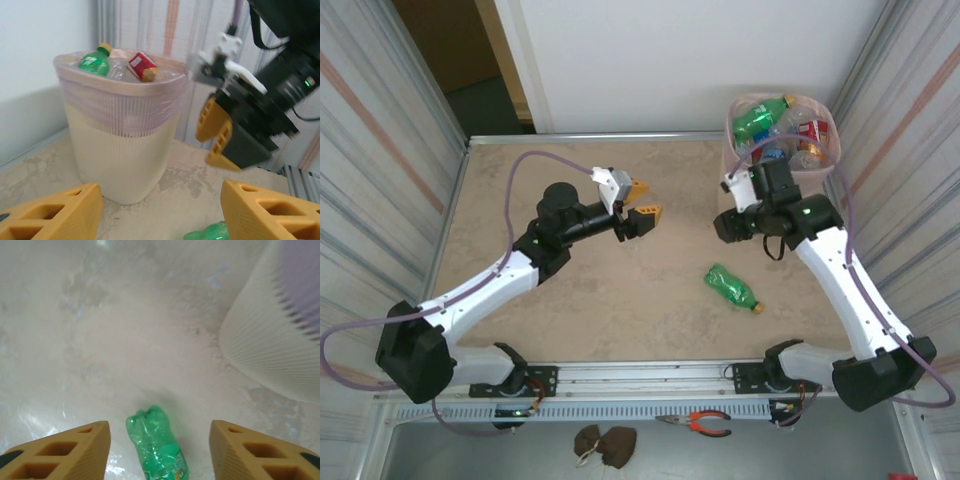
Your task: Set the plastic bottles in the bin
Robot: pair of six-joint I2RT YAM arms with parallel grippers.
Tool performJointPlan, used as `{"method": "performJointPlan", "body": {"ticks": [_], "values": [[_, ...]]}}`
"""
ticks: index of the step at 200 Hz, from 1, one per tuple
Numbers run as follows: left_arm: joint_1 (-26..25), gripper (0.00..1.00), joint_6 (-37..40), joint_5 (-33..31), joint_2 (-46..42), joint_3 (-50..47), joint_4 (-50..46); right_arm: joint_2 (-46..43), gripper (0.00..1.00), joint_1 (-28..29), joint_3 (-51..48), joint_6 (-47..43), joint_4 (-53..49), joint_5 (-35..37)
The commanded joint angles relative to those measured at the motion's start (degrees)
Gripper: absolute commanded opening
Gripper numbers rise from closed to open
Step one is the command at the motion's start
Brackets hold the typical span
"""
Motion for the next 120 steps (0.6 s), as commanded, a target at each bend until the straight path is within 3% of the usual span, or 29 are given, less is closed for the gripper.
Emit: {"method": "performJointPlan", "body": {"ticks": [1, 23, 61, 120], "values": [[0.95, 0.64, -2.95, -2.37, -2.69, -1.73, 1.88, 1.38, 0.58, 3.67, -3.24, -4.32, -0.55, 3.03], [1.50, 0.64, -3.59, -3.62, -4.11, -3.01, 1.32, 4.72, 0.61, 6.70, -5.75, -6.02, -0.72, 6.58], [2.42, 0.65, -4.68, -5.36, -6.33, -4.75, 0.21, 11.71, 0.76, 9.52, -7.89, -5.93, -1.52, 9.58], [3.28, 0.66, -5.55, -6.18, -8.17, -5.59, -1.01, 19.20, 0.82, 6.86, -9.98, -5.63, -3.42, 6.86]]}}
